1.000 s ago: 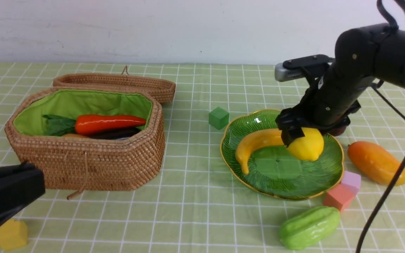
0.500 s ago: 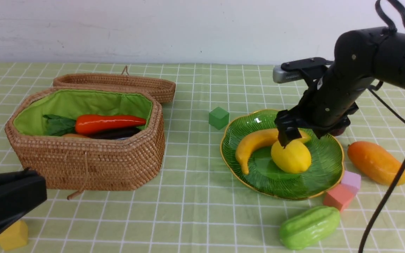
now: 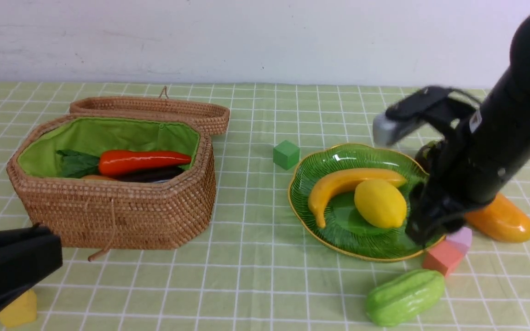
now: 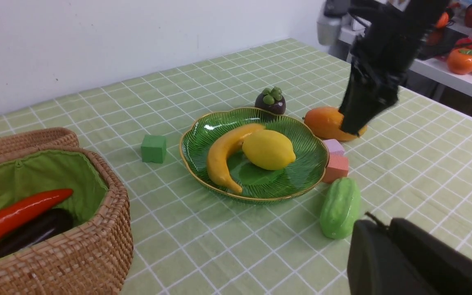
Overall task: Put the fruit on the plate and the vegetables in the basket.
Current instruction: Take a chayote with your right arm and place it on the basket on the left.
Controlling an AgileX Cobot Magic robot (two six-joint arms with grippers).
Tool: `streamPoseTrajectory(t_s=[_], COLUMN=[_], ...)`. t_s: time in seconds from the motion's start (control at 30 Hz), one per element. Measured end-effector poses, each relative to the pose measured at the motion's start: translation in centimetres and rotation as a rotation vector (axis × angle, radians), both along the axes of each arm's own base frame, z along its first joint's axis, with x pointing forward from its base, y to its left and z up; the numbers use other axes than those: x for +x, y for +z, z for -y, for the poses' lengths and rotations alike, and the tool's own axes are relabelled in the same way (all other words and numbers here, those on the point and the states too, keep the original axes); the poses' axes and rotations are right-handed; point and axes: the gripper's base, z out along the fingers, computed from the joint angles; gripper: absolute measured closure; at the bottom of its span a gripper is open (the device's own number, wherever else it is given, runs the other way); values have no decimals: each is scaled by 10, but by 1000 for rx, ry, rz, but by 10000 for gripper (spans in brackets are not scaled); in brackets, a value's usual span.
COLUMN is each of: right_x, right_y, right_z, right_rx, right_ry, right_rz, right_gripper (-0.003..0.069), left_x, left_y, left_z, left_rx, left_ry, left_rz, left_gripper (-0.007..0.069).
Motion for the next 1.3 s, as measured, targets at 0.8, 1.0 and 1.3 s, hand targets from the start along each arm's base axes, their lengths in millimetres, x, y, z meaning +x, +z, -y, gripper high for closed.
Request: streamPoseTrajectory(t_s=[0.8,1.0,1.3], right_x=[-2,0,0], right_y=[-112,-130,-136], right_z=[-23,-24,-24], right_rx=[-293,-305,-305], right_ry=[770,784,785], right_rz=[109,49,28], right_gripper=[75,78,182], left_x=[-1,-2,-2], left_y=[-3,-3,-4], left_z=[1,1,1], left_rx=[23,24,33], left_ry=[-16,-17,-24], left_rz=[-25,-27,-39], left_gripper=[585,585,580])
